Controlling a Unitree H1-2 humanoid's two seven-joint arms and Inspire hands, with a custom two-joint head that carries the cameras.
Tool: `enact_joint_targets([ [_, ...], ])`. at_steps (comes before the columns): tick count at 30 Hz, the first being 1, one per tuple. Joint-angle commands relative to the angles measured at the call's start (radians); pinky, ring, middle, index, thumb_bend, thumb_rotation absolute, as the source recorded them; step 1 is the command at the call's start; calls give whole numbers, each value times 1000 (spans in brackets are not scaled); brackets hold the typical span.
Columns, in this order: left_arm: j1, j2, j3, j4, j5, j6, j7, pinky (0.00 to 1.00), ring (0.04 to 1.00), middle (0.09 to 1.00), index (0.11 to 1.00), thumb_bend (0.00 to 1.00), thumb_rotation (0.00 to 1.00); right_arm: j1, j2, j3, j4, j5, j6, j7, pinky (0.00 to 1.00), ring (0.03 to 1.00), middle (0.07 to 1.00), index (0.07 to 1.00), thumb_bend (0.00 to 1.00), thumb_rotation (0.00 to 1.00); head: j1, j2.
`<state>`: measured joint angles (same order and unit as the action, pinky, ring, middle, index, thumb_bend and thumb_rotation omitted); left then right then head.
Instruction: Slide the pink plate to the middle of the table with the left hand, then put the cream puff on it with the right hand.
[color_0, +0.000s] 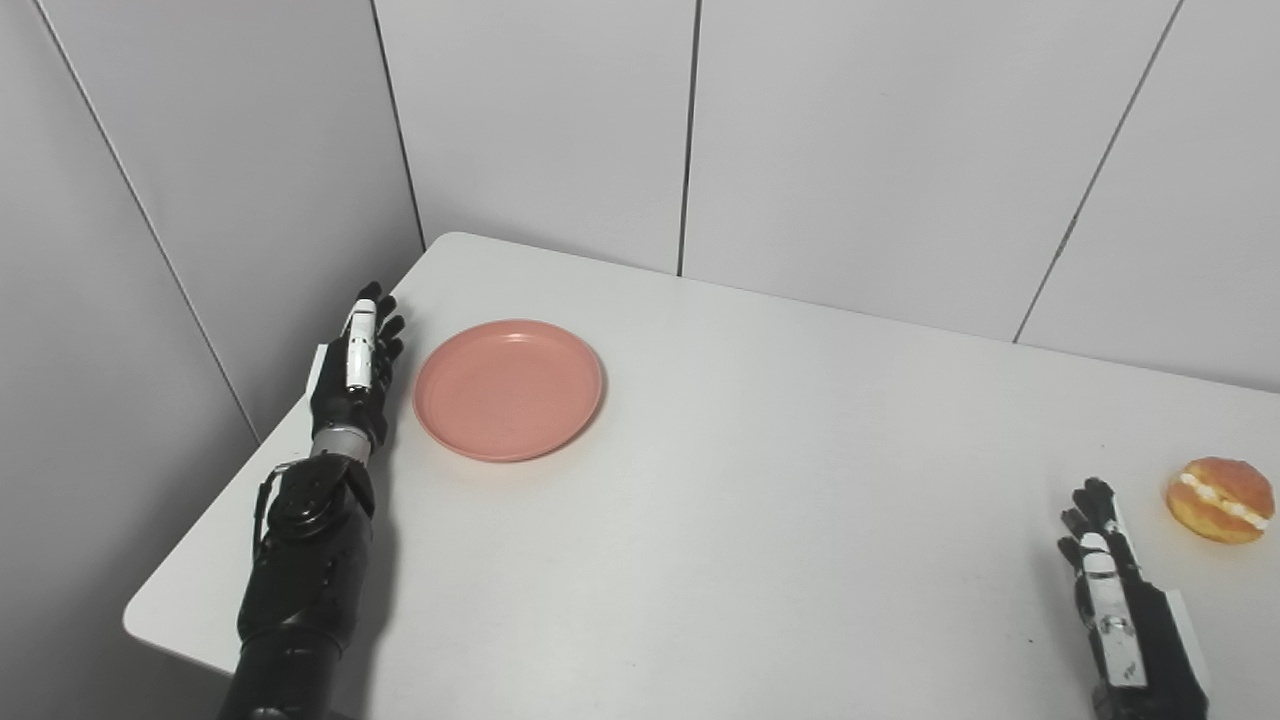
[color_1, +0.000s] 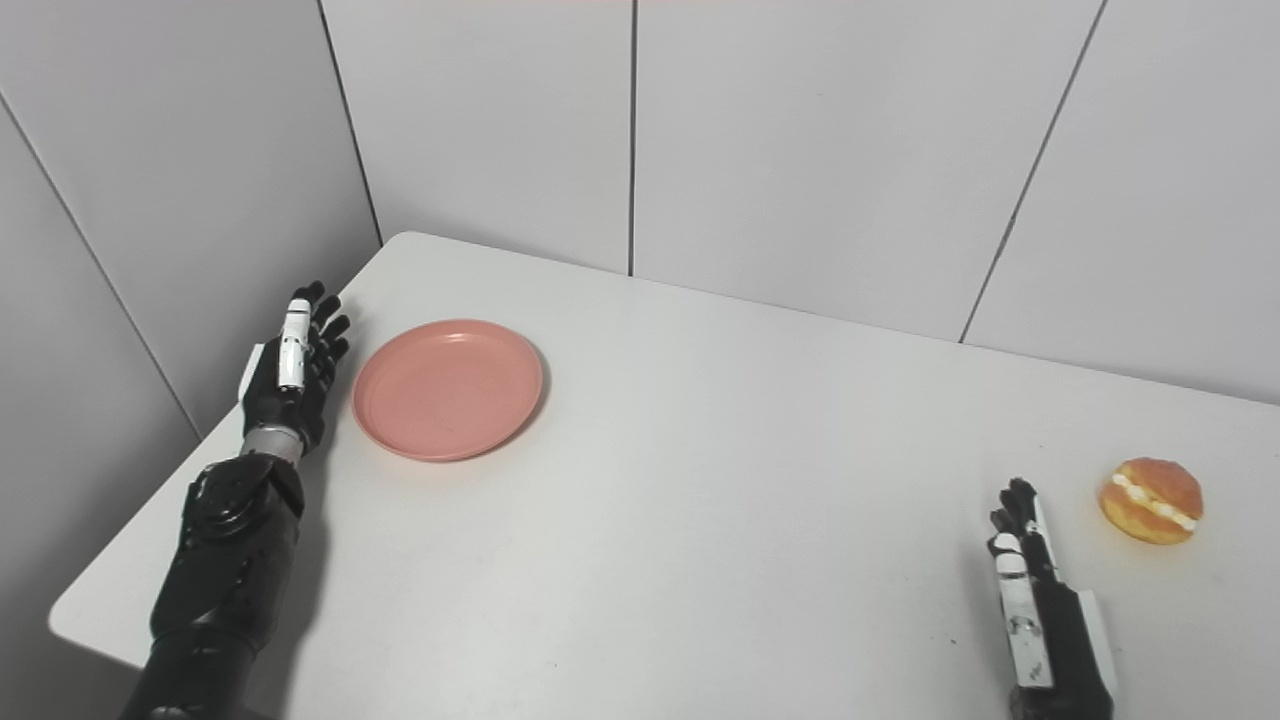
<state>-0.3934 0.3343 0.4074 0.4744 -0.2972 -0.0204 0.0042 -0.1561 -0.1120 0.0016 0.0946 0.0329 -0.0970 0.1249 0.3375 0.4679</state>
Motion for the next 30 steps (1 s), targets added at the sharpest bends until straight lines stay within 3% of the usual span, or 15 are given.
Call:
enact_joint_targets([
  [1,-27,16,-11,9,4,-23,-14,971,946,954,949,394,1000,31,11,5,18,3,-12,-3,1000,990,994,1000,237,1000,0,1],
  [7,-36,3,-32,65,-7,-40,-31,960,938,936,914,401,1000,30,14,5,17,-4,-13,-8,1000,983,987,993,233,1000,-5,6],
  [16,-10,-39,-89,-23,-20,29,-37,967,943,946,927,431,1000,31,18,8,14,-7,-14,-8,1000,978,984,993,248,1000,-16,17],
  [24,8,-74,-126,-85,-39,91,-46,985,962,963,945,389,1000,30,20,12,8,-20,-12,-14,1000,973,978,988,265,1000,-36,28],
  [30,15,-96,-142,-97,-47,98,-55,989,954,954,940,386,1000,30,20,16,13,-35,-30,-18,1000,961,967,984,246,1000,-44,35],
])
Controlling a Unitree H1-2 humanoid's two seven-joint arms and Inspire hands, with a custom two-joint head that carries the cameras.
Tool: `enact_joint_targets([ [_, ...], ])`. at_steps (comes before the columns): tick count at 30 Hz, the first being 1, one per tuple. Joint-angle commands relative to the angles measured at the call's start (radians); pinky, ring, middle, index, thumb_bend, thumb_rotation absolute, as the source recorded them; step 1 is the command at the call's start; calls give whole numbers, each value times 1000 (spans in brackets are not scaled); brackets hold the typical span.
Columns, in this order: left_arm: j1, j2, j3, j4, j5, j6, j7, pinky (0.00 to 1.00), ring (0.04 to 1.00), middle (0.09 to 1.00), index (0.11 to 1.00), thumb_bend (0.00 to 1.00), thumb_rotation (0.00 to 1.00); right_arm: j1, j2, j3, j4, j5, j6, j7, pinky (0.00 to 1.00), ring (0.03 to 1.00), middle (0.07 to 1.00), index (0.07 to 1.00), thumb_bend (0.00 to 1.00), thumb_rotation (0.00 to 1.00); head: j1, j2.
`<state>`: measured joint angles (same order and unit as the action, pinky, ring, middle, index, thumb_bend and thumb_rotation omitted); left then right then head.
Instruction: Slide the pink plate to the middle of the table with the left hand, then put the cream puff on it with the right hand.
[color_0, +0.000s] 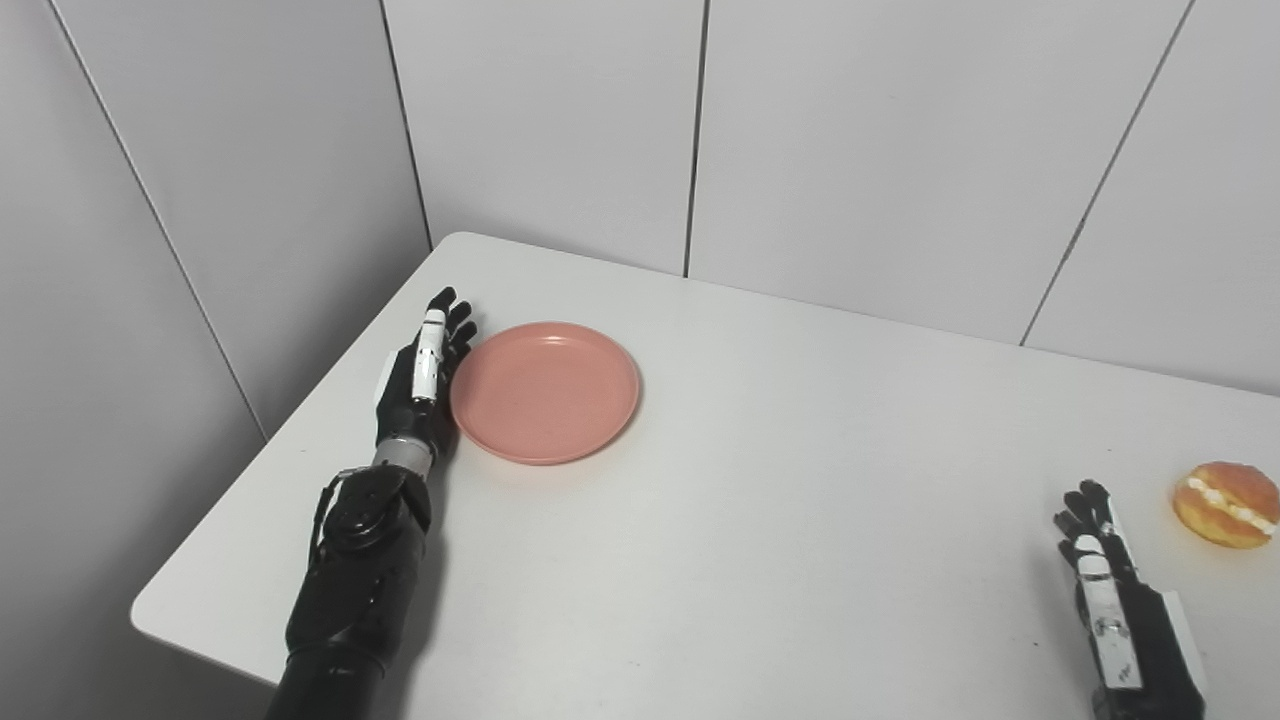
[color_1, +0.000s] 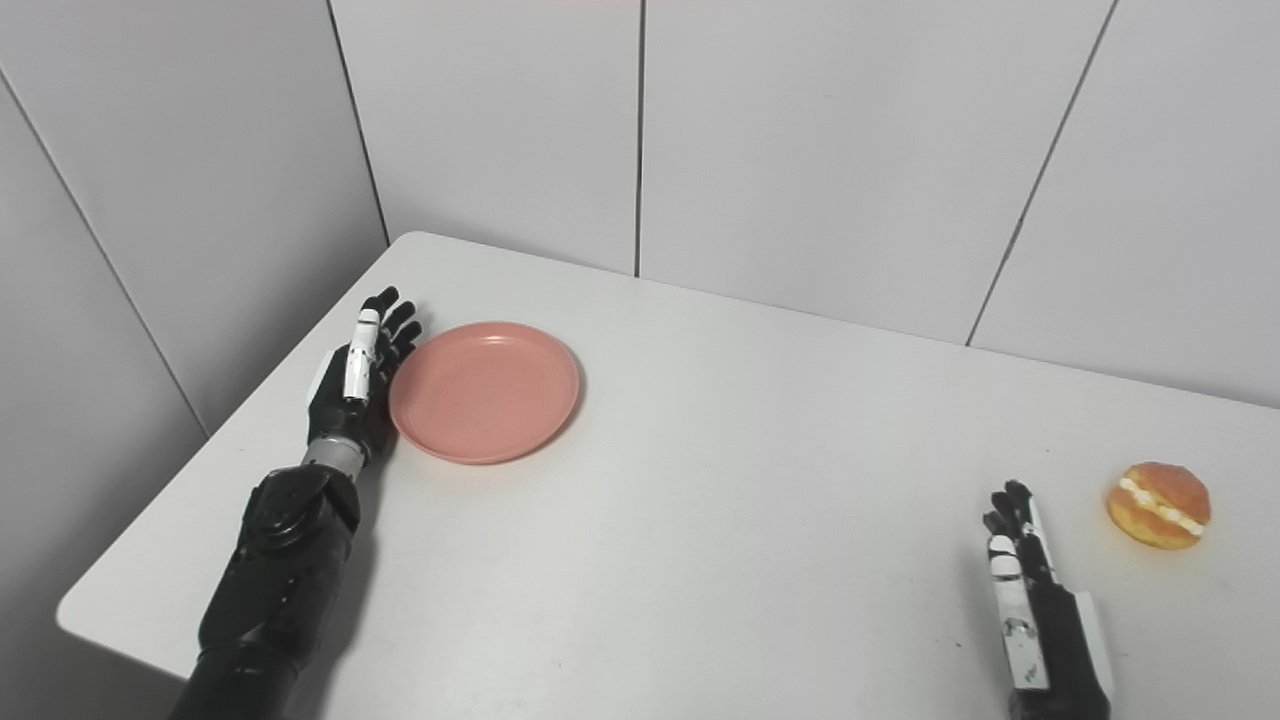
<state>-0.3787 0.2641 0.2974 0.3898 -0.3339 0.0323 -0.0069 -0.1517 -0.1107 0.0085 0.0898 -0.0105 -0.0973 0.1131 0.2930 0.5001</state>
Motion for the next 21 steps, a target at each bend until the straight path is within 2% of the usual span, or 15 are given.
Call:
enact_joint_targets([
  [1,0,-27,-36,-12,-10,46,-46,989,956,954,940,387,1000,25,20,8,19,13,-33,-3,1000,964,970,986,250,1000,-3,6],
  [16,5,-79,-106,1,9,59,-50,968,947,941,936,390,1000,27,25,14,3,-4,-20,-10,977,955,970,984,262,1000,-38,36],
  [21,2,-91,-126,14,5,54,-70,964,950,946,935,397,1000,29,22,18,-8,-11,-5,-11,970,961,974,990,286,1000,-47,46],
])
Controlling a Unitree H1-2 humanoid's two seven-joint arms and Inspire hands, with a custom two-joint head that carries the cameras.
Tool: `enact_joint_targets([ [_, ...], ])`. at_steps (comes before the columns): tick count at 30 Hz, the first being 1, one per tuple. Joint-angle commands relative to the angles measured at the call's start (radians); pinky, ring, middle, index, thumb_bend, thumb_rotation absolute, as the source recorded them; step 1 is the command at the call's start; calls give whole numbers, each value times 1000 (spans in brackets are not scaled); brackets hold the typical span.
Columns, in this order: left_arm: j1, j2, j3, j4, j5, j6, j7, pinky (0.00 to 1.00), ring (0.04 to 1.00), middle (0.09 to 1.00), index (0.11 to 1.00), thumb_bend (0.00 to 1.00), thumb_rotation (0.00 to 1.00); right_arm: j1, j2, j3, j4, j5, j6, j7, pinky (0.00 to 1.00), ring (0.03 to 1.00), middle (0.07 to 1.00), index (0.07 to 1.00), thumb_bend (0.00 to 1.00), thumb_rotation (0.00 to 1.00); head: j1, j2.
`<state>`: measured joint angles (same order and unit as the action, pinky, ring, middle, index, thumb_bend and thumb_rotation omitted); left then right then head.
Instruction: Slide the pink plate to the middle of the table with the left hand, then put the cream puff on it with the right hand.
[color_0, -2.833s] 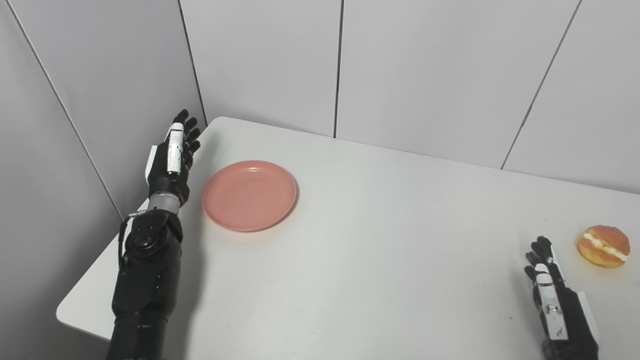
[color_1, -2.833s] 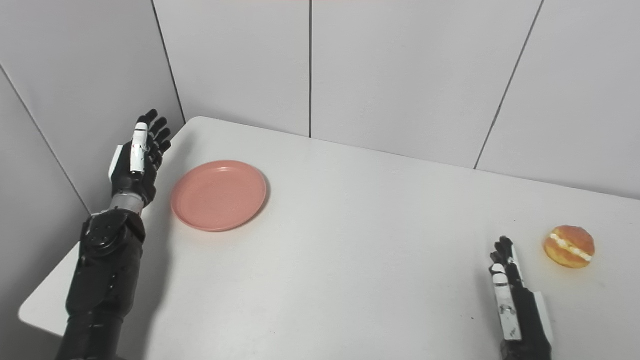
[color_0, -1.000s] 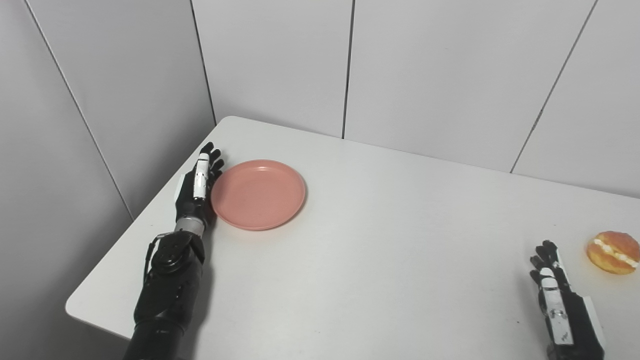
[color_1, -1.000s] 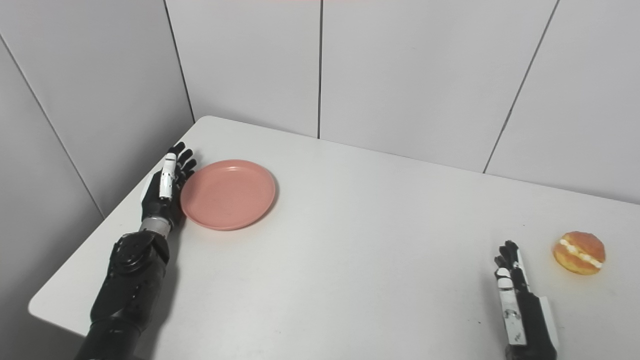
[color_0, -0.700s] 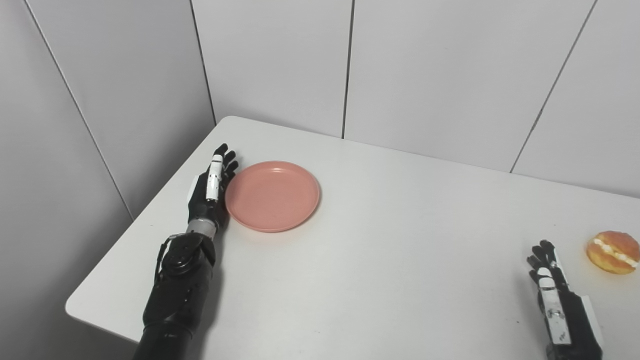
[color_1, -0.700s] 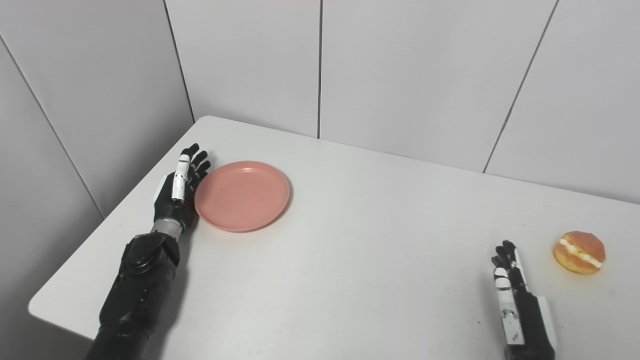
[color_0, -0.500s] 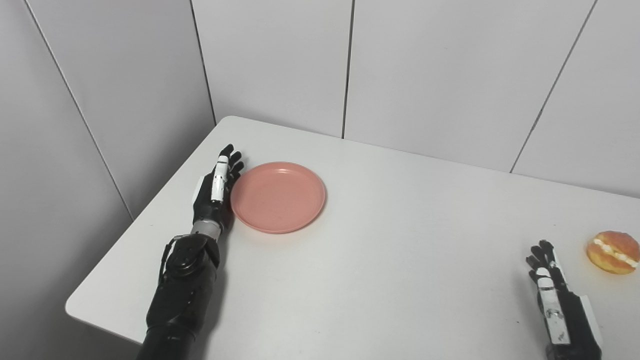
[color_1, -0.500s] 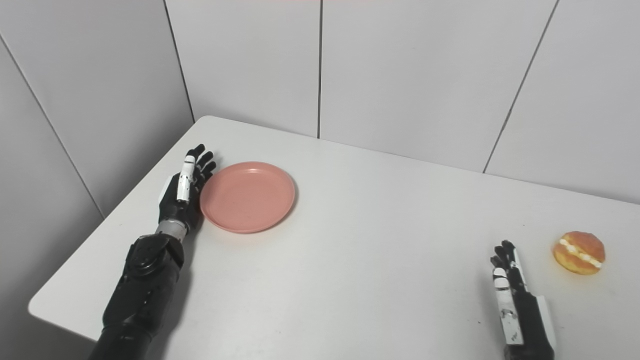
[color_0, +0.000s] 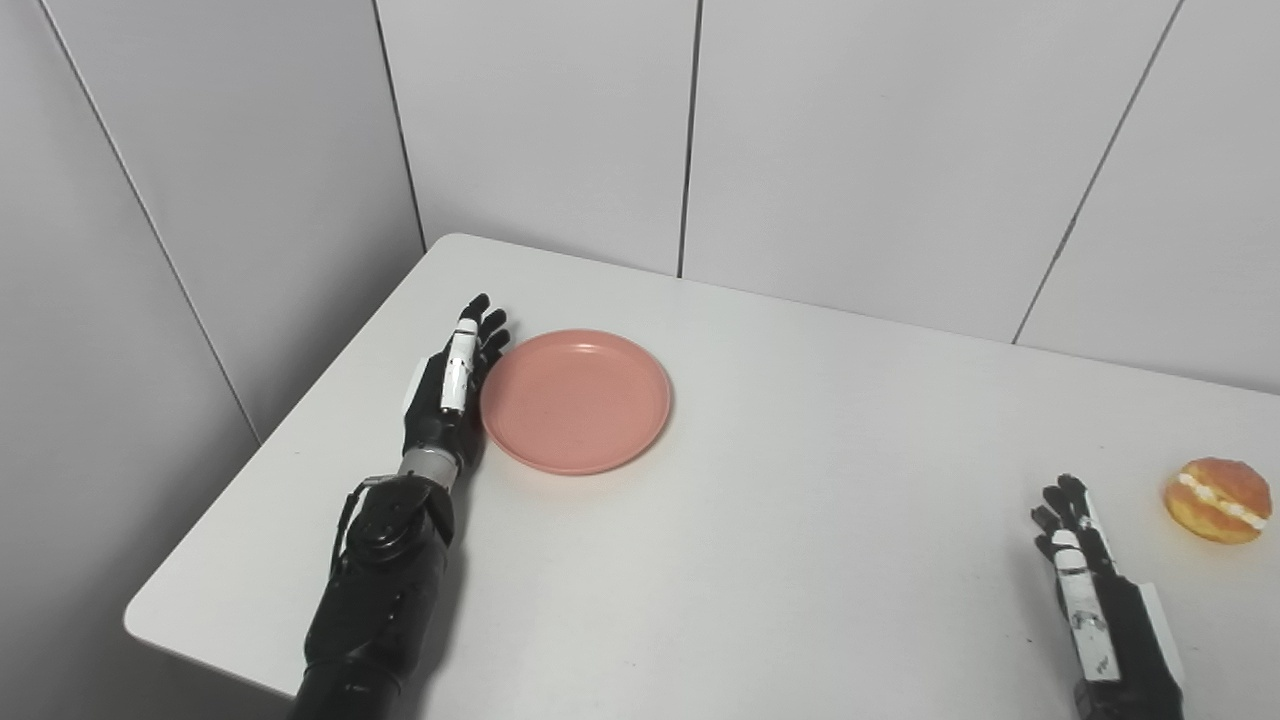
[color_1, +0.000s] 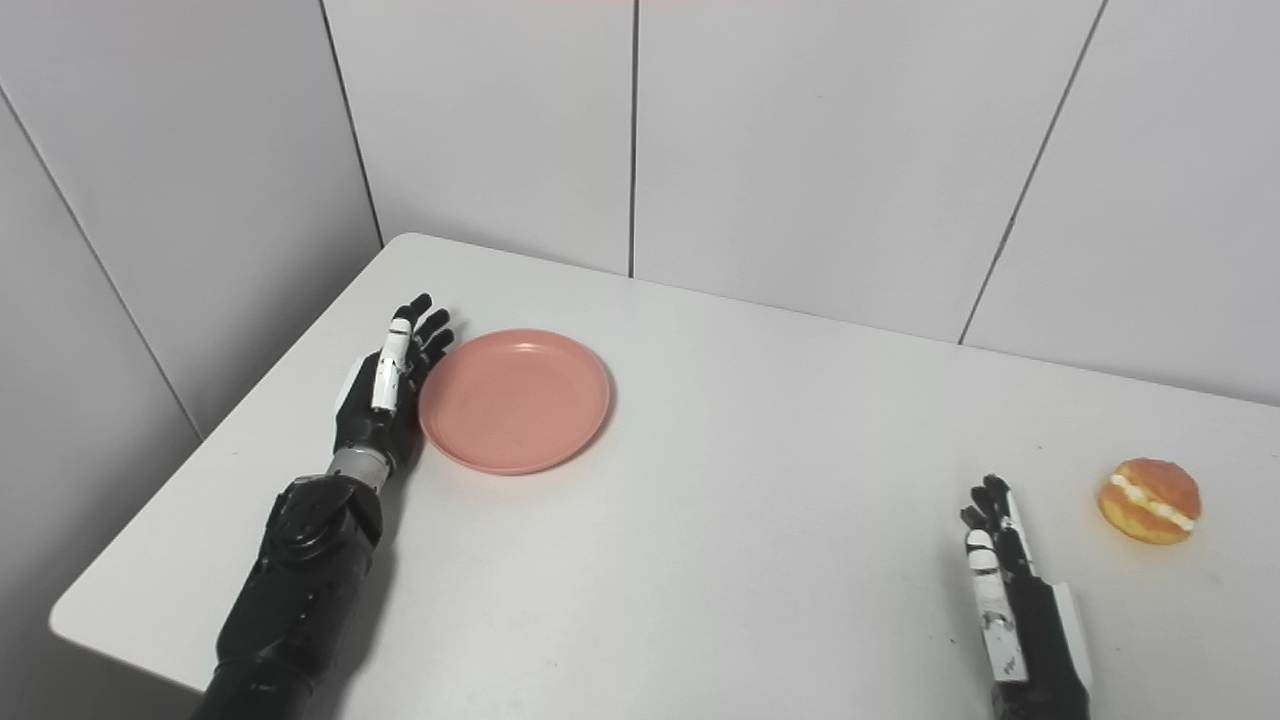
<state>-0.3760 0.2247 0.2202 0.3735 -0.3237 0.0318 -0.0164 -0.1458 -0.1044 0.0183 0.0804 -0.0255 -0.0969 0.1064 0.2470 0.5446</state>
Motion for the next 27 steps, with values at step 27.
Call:
enact_joint_targets([
  [27,41,-162,-203,-77,90,131,-90,914,919,919,905,442,1000,19,45,15,-31,27,39,-6,991,981,1000,1000,311,987,-116,57],
])
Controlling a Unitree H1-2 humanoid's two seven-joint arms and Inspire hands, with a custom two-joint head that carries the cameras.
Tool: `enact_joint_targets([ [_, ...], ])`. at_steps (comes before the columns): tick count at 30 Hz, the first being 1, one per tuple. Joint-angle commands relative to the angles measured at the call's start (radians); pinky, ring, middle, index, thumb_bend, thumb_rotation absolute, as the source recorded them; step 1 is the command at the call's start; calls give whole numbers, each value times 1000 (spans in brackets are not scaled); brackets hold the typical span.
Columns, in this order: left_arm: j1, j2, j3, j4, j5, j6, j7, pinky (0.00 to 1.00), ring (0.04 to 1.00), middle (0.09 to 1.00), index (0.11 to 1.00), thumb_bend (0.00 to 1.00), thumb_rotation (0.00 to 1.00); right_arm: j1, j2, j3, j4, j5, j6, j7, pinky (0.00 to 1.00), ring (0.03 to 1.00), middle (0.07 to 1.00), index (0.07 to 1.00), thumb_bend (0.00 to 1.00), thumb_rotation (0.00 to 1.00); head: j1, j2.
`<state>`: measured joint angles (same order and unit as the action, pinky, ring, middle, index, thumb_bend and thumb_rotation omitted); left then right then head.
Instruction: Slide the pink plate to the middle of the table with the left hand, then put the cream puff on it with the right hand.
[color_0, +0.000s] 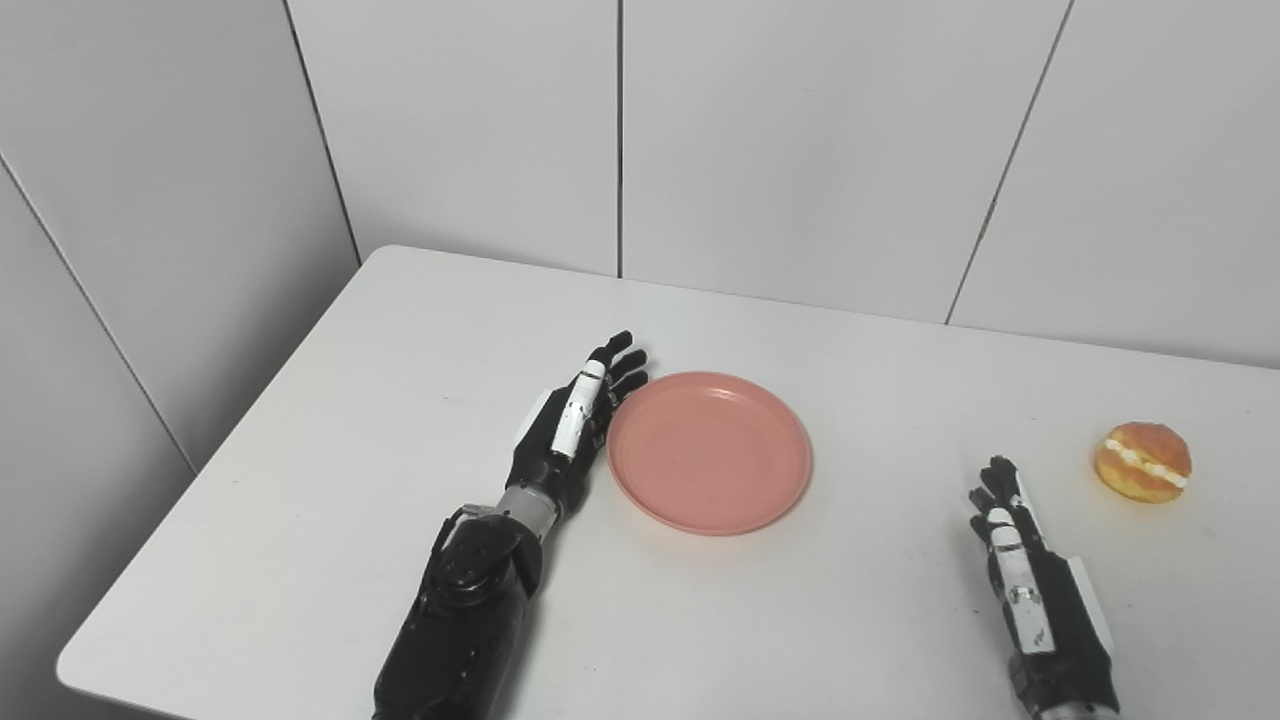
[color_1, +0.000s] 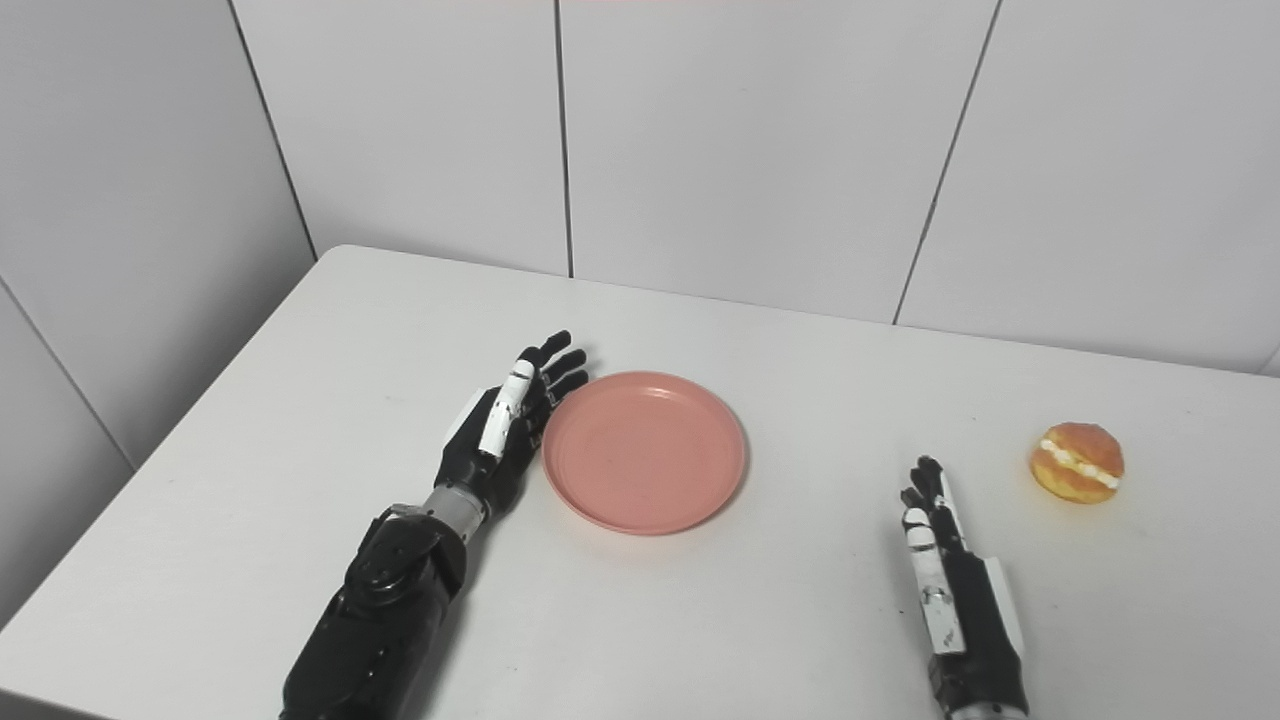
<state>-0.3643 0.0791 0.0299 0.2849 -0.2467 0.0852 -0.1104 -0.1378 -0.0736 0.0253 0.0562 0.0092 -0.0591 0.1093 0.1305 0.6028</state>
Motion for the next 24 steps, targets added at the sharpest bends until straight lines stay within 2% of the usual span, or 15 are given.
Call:
enact_joint_targets([
  [1,34,-19,-19,0,19,87,5,916,922,921,906,446,1000,11,15,10,-9,-19,2,-16,988,977,995,1000,324,988,-5,1],
  [8,60,-46,-46,-71,37,141,4,923,922,924,916,428,1000,11,28,17,-27,-62,25,-53,947,950,975,994,345,1000,-43,17],
  [10,69,-56,-51,-92,41,148,5,921,919,921,914,421,1000,9,33,18,-31,-71,32,-62,954,952,973,991,358,1000,-73,27],
  [17,103,-69,-78,-138,35,147,-22,938,930,934,924,452,1000,4,46,20,-38,-100,53,-89,988,963,980,990,445,1000,-113,35],
  [24,126,-65,-93,-158,13,170,-60,942,934,939,928,438,1000,3,53,25,-59,-136,82,-108,968,960,974,986,460,1000,-155,45],
])
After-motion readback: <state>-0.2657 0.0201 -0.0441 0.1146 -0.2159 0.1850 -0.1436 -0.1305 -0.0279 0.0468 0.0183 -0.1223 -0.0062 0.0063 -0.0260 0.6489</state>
